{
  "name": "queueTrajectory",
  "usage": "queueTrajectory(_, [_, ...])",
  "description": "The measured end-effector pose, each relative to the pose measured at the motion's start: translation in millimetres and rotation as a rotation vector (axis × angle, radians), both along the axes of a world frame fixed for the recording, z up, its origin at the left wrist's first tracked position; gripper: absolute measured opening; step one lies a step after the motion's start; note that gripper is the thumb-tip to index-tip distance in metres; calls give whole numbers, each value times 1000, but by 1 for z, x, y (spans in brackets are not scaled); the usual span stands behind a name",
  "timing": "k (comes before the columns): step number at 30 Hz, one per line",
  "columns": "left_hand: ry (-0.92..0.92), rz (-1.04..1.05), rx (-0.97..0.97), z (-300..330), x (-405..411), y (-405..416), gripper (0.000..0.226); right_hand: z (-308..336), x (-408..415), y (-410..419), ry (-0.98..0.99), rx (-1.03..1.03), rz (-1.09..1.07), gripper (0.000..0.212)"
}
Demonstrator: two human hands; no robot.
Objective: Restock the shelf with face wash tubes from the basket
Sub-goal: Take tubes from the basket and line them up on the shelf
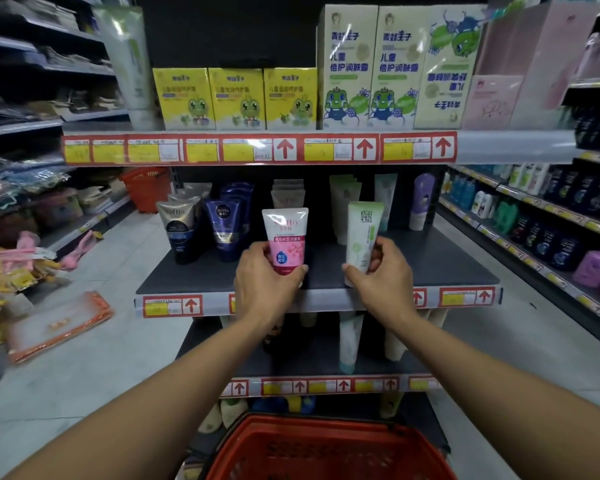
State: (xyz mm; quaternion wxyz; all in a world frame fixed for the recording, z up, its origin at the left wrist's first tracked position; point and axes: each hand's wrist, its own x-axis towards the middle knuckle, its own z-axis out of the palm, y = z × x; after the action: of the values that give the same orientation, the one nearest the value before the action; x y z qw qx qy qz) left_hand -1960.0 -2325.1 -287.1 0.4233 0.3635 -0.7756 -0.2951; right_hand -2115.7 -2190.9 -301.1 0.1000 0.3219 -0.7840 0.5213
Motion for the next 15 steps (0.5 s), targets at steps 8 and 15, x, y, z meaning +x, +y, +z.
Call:
queueTrajectory(8, [-28, 9, 47, -9, -20, -15, 65, -11, -21, -15, 9, 47, -10, 58])
queueTrajectory(15, [-113, 17, 5, -14, -22, -21, 67, -19, -20, -12, 175, 243, -102, 43])
